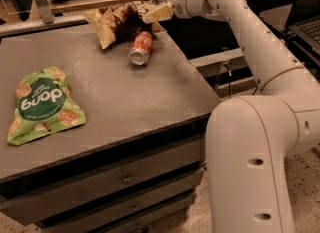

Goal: Move brown chip bag near green jalapeno chip bag

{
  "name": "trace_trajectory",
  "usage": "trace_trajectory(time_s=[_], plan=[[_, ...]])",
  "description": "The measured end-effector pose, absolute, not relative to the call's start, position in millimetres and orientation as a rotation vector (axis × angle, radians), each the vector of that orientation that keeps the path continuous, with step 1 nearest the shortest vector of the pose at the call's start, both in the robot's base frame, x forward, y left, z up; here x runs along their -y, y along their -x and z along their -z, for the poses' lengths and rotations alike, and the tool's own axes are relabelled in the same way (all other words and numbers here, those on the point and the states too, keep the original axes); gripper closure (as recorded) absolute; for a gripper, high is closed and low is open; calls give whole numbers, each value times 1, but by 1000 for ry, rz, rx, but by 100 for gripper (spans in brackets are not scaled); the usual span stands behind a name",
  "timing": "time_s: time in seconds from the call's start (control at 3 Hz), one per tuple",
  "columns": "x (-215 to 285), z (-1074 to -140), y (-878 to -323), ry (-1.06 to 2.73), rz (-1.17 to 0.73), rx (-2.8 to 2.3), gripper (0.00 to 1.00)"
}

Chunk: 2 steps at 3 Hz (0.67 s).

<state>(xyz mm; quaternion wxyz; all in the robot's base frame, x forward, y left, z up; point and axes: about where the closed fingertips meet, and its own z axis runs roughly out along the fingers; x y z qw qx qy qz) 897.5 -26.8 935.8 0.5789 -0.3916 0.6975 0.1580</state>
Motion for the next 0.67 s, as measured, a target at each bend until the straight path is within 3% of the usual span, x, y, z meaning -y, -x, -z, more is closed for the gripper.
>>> trace_trajectory(time_s=[0.67], plan=[[-3,-919,-917,946,-372,-1647,0]])
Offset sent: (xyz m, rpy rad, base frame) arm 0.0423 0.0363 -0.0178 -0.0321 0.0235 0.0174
